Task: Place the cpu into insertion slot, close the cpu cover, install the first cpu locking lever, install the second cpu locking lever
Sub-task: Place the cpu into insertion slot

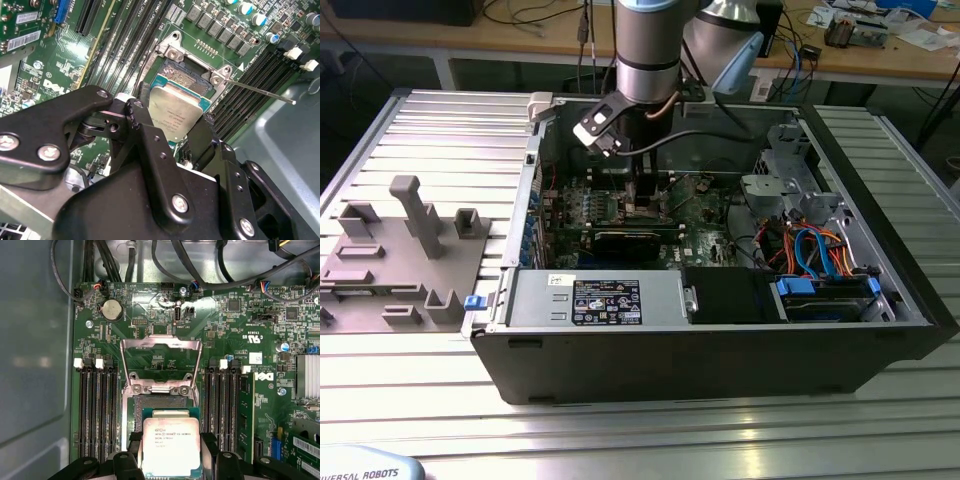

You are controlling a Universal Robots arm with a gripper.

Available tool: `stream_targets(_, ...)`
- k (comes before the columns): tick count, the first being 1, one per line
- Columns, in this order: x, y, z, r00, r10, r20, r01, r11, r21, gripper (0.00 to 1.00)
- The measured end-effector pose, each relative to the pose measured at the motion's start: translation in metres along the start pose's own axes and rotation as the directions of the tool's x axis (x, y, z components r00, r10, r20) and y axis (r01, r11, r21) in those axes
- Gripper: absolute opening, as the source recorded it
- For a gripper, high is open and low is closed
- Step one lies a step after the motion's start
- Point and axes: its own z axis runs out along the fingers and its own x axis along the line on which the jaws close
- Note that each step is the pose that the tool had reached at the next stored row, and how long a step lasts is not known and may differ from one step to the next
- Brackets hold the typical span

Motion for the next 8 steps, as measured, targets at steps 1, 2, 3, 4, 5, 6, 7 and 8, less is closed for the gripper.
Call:
stream_targets(1, 0.0, -0.0003, 0.0, 1.0, 0.0, 0.0, 0.0, 1.0, 0.0, 0.54)
stream_targets(2, 0.0, -0.0007, 0.0001, 1.0, 0.0, 0.0001, 0.0, 1.0, 0.0, 0.54)
stream_targets(3, 0.0, -0.0009, 0.0001, 1.0, 0.0, 0.0001, 0.0, 1.0, 0.0, 0.54)
stream_targets(4, 0.0, -0.0011, 0.0002, 1.0, 0.0, 0.0001, 0.0, 1.0, 0.0, 0.54)
stream_targets(5, 0.0, -0.0015, 0.0003, 1.0, 0.0, 0.0, 0.0, 1.0, 0.0, 0.54)
stream_targets(6, 0.0, -0.0017, 0.0004, 1.0, 0.0, 0.0, 0.0, 1.0, 0.0, 0.54)
stream_targets(7, 0.0, -0.002, 0.0004, 1.0, 0.0, 0.0001, 0.0, 1.0, 0.0, 0.54)
stream_targets(8, 0.0, -0.0023, 0.0005, 1.0, 0.0, 0.0, 0.0, 1.0, 0.0, 0.54)
